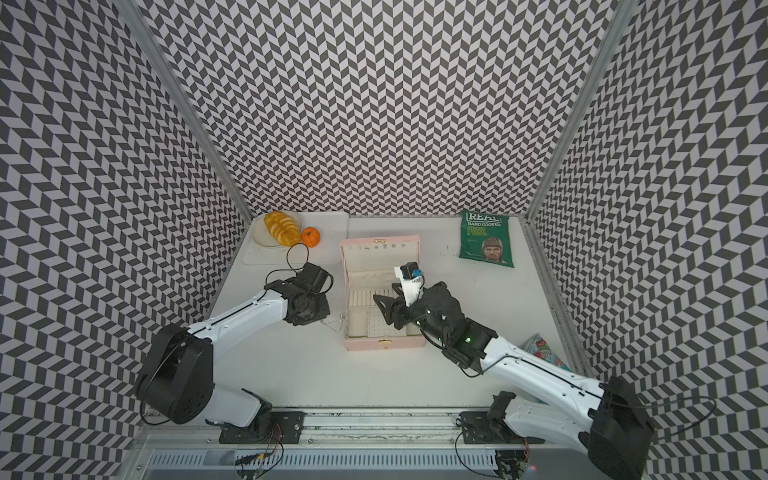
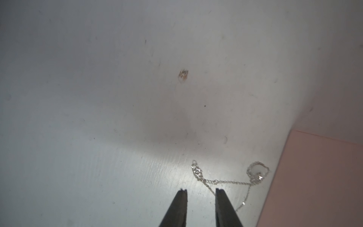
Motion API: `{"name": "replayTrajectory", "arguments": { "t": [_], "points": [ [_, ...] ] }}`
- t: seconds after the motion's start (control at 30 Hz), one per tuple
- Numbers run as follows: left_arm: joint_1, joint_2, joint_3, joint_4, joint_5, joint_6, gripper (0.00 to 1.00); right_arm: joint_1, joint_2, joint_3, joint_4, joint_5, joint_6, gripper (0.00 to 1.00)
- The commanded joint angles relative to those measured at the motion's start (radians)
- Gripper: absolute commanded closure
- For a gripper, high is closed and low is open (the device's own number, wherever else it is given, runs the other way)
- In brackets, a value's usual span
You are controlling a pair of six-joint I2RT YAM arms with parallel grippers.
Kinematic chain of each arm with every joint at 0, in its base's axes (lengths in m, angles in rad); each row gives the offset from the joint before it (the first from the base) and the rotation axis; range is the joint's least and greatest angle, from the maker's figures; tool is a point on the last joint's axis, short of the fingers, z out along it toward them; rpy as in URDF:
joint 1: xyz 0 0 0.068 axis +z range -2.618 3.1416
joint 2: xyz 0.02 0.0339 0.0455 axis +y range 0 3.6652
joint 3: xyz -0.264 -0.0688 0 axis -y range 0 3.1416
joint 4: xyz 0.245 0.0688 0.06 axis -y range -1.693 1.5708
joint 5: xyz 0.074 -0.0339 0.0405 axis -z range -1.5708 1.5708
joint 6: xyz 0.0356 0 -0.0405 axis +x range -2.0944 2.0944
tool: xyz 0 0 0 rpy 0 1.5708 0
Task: Put jewelry chain into jewelry box
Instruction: Pick up the necklace from the center of the board.
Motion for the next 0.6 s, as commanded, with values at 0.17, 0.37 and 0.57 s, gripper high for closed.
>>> {"name": "replayTrajectory", "arguments": {
  "t": [0.17,0.37,0.57],
  "points": [
    [0.032,0.073,-0.034,0.091,0.014,0.012,0.71,-0.004,-0.05,-0.01,0.033,0.043,-0.006,0.33],
    [0.034,0.12,-0.019,0.118,0.029,0.008,0.71,-0.004,-0.046,-0.01,0.035,0.043,-0.007,0.33],
    [0.034,0.134,-0.026,0.116,0.032,0.012,0.72,-0.004,-0.041,-0.012,0.036,0.042,-0.008,0.33]
  ]
}}
